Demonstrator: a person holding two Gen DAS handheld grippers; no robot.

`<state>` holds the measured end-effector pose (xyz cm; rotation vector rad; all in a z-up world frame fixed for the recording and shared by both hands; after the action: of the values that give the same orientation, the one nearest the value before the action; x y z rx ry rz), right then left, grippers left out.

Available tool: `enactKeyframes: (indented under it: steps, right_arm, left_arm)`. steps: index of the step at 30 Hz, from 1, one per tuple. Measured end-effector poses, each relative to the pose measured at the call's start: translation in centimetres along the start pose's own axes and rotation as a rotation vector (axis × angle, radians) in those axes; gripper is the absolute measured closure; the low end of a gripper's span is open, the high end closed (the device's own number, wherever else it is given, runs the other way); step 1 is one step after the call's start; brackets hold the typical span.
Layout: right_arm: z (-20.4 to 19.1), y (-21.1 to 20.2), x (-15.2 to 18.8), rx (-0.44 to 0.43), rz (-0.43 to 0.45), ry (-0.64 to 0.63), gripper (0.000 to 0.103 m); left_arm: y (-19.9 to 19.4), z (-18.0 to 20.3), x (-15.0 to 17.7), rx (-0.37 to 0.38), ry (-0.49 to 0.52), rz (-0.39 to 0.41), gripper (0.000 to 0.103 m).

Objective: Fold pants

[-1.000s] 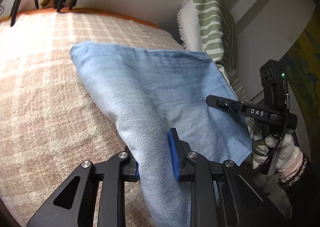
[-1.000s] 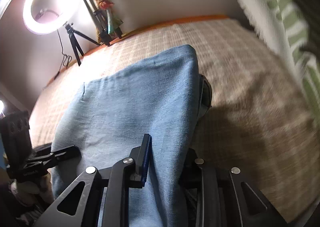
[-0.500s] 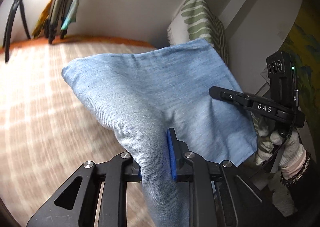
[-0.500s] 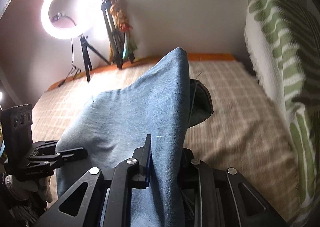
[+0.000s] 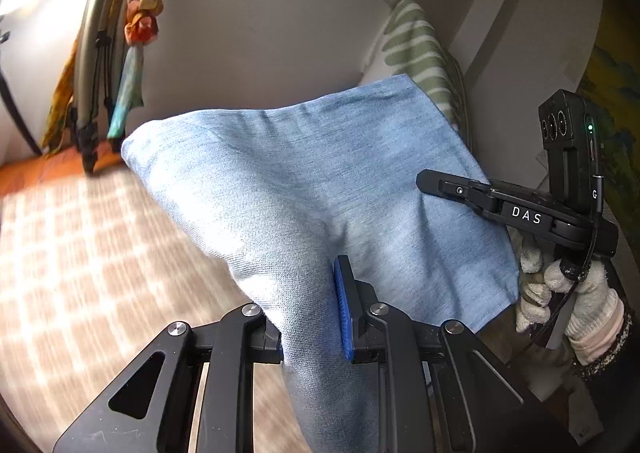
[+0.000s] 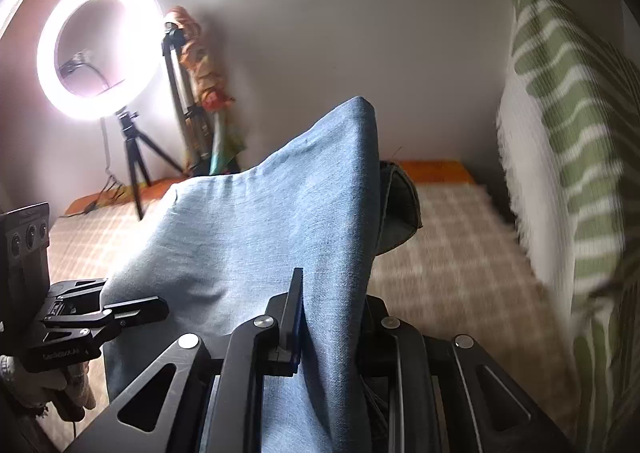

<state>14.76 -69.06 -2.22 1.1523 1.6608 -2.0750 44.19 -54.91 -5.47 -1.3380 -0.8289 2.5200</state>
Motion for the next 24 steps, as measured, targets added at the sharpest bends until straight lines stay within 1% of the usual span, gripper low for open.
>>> enactKeyframes:
  steps: [6,12,13,14,19,22,24]
  right_arm:
    - [1.4,4.4,-3.6,0.038,0.012,0.014,0.085]
    - [1.9,8.4,-6.3,0.081,0.011,-0.012,0.085]
    - [1.9,9.0,-6.7,0.091,0.009,-0.022,0.085]
    - [1.8,9.6,-6.9,0.060,-0.003,-0.049,0.086]
    - [1.6,12.7,-7.9,0.088,-0.026,-0.096,0.086]
    - [1.1,14.7,-7.8,0.096,-0.046,-0.116,0.086]
    - [0.8,16.3,-7.4,0.117,-0.071,-0.127,0.085]
  left_arm:
    - [2.8,-2.3,-4.0,-0.031,0.020,0.018,0.086]
    - [5.8,-3.9,-6.4,-0.082,0.034,0.023,0.086]
    - [6.1,-4.3,-6.6,-0.086,0.029,0.022,0.086]
    - [6.6,-4.6,-6.8,-0.090,0.023,0.021,0.086]
    - [8.5,-5.7,-7.5,-0.122,0.018,0.002,0.086]
    - [9.6,-6.6,-7.2,-0.149,0.008,-0.017,0.086]
    - [10.5,-7.2,-7.0,-0.167,-0.007,-0.047,0.085]
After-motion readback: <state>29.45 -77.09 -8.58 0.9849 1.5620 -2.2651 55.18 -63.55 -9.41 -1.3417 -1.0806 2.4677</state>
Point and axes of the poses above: each gripper's, at about its wrist camera, not at the fingertips, and y roughly the way its jaws point, z to its right, x to its underside, the point moved 1 cm from there along y, roughly the way its jaws point, and after that the axes turned 2 degrees about x, right-handed, at the moved point
